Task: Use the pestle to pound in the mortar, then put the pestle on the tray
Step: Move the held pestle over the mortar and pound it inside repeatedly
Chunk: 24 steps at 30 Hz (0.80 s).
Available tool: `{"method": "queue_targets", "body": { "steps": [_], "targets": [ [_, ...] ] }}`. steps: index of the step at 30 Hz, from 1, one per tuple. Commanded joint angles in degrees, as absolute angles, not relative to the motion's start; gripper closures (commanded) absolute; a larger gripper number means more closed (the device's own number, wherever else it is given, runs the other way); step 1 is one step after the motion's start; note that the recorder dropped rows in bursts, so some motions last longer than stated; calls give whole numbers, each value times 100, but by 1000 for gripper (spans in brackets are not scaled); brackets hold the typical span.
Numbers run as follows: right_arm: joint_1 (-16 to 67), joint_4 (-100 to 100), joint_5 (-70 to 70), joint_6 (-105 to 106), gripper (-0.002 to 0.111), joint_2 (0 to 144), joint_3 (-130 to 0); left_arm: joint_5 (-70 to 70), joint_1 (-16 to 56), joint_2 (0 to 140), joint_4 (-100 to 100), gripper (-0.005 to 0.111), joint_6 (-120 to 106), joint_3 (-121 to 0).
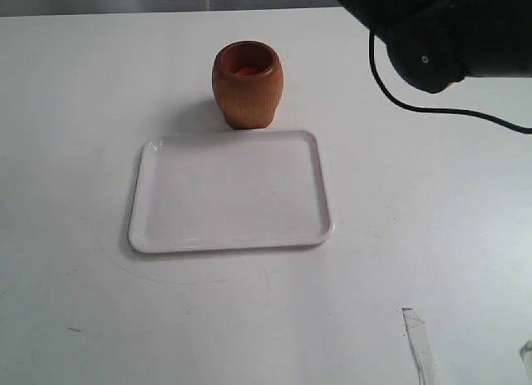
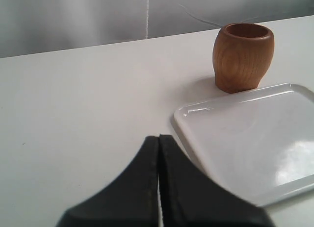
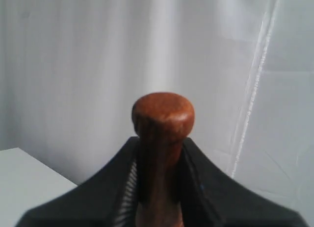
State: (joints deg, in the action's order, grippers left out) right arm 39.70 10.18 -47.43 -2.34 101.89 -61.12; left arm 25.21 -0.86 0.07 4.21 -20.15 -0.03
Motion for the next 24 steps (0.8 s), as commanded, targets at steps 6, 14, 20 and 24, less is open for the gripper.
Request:
{"method": "queue_targets", "body": {
  "steps": [6, 14, 20, 24],
  "targets": [
    [3937, 1126, -4706, -549, 108, 11548, -6112, 2503, -42, 0, 379, 107, -1968, 0],
    [3937, 1103, -4800, -636, 108, 11800, -6112, 2503, -42, 0, 379, 107, -1968, 0],
    [3937, 1273, -4879, -456, 108, 9947, -6112, 2503, -42, 0, 379, 107, -1968, 0],
    [3937, 1316, -4726, -435, 108, 9856, -6112, 2503, -42, 0, 379, 107, -1968, 0]
  ]
}}
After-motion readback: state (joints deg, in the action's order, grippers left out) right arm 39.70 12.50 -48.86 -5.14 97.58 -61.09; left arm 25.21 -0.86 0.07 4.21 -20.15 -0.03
